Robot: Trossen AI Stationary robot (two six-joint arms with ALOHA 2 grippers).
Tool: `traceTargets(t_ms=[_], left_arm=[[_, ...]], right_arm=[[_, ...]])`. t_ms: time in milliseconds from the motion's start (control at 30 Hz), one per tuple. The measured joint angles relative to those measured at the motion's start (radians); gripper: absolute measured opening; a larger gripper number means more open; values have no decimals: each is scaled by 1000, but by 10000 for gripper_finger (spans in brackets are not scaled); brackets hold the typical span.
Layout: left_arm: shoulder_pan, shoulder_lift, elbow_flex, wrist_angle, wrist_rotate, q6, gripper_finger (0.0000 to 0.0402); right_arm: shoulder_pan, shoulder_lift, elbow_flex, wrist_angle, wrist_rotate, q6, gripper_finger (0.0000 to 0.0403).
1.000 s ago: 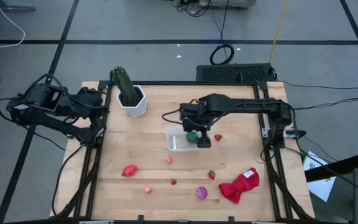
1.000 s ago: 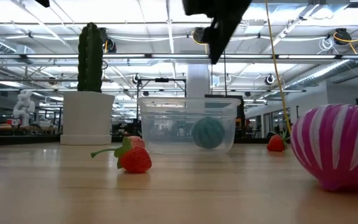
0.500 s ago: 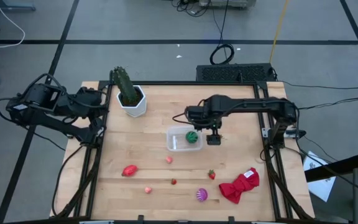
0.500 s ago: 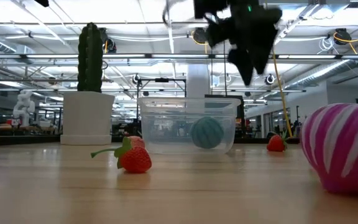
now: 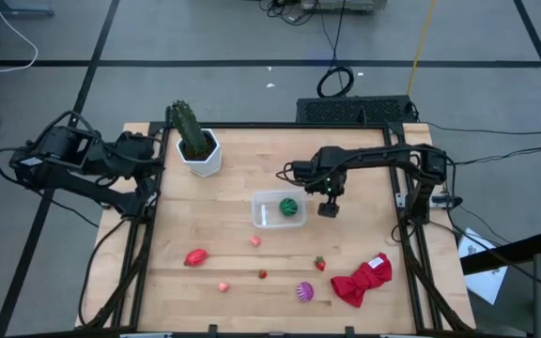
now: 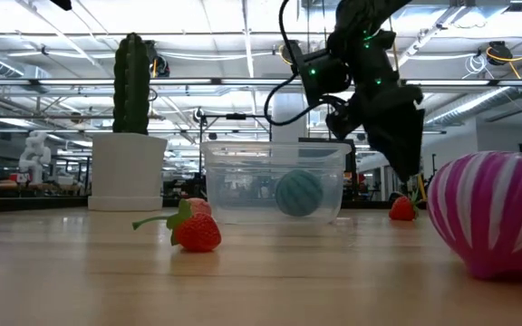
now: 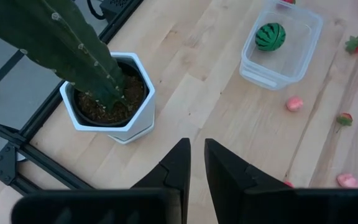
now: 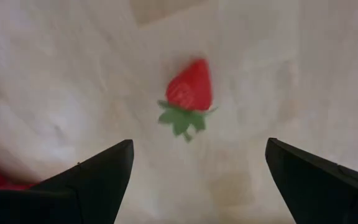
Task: Pick and placing Produce into tupperware
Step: Put the top strawberry into the transparent bin
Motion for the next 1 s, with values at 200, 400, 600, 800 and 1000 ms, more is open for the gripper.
traceTargets(t_ms=[200,400,600,800,1000], left_arm=[[0,0,0,0,0,0,51],[0,0,0,0,1,0,51],[0,0,0,0,1,0,51],[0,0,0,0,2,5,51],[0,0,0,0,2,23,51]], right_arm=[[0,0,0,105,1,62,356],[0,0,0,139,11,117,356],[-2,0,-17,146,36,160,356],[-9,0,-69,151,37,222,356],[-13,0,-75,153,38,259,356]])
